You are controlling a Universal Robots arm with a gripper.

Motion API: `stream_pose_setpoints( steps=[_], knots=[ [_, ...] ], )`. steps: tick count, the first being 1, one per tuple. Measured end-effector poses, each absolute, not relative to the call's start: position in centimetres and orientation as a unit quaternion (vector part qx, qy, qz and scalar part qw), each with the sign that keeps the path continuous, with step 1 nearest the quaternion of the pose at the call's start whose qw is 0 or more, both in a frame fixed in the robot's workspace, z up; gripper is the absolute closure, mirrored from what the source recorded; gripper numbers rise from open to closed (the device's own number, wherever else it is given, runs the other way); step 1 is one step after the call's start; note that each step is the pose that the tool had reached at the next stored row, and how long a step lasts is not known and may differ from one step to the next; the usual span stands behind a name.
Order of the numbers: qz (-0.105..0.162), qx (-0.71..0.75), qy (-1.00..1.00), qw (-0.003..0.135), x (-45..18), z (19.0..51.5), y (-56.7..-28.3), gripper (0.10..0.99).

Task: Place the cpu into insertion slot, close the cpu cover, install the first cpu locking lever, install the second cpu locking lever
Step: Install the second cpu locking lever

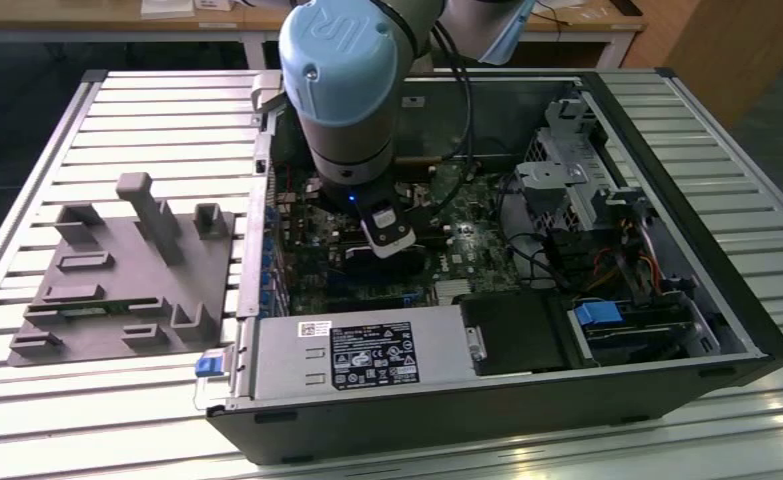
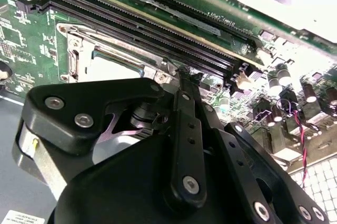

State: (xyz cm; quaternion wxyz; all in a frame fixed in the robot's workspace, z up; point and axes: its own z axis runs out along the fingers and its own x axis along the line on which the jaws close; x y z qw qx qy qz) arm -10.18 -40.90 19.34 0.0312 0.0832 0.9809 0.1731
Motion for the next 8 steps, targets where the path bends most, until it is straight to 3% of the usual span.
stream_pose_setpoints(
  steps=[8],
  knots=[
    [0.168,0.083,0.982,0.032,-10.18,19.37,-40.51,0.980]
  ],
)
